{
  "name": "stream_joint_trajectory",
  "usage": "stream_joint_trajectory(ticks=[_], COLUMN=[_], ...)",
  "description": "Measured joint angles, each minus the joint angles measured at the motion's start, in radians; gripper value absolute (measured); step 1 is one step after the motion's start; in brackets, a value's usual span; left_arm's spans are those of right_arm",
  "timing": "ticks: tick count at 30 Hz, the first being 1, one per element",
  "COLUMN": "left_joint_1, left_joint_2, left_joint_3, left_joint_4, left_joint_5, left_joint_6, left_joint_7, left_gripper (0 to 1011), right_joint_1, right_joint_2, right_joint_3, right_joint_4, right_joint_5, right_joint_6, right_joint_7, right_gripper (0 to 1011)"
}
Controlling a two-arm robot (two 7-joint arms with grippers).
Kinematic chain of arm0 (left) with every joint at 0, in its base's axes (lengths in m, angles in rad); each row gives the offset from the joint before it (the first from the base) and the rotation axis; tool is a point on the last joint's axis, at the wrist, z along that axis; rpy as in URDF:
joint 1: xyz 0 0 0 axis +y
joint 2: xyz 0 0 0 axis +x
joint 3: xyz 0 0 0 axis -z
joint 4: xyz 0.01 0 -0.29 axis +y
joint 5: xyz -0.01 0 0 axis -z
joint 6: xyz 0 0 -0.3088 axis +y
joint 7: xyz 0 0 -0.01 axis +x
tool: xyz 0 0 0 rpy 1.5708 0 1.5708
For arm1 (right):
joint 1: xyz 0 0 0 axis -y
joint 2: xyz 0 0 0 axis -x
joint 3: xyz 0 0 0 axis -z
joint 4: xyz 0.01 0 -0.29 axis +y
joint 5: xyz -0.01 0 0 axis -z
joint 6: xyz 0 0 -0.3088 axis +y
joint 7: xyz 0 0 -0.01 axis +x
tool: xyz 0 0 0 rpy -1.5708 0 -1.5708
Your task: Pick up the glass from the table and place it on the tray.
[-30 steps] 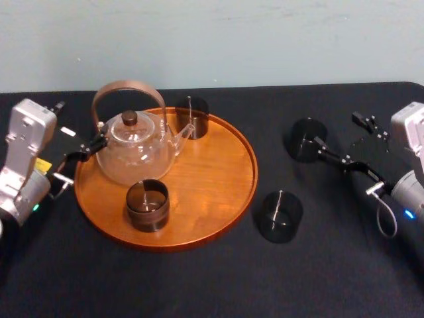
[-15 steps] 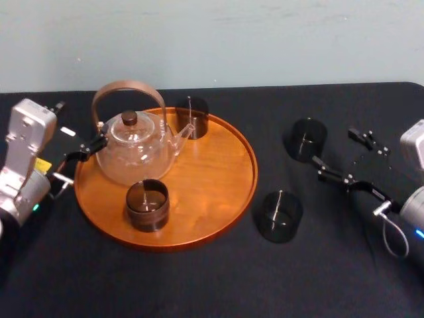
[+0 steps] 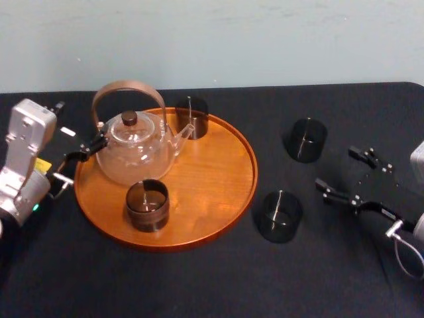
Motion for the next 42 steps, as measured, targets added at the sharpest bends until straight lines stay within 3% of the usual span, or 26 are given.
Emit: stream_joint_trajectory(ticks=[10,20,42], left_joint_1=[0.000,0.000,0.000], left_joint_2=[0.000,0.000,0.000], left_joint_3=[0.000,0.000,0.000], left_joint_4=[0.000,0.000,0.000], left_joint_5=[0.000,0.000,0.000], left_joint_6=[0.000,0.000,0.000], left_joint_7=[0.000,0.000,0.000], left_gripper=[1010,1009,1010], right_joint_1=[-0.076,-0.125,-0.083], right_joint_2=[0.013,-0.002,-0.086], right_joint_3=[0.030,0.046,0.014], right_joint_4=[-0.045,-0.068,-0.011], right_joint_5=[0.004,0.001,-0.025], right_joint_6=[0.001,-0.004,0.030], right_joint_7=[0.022,0.036,0.138], right_gripper=[1002,1002,1002])
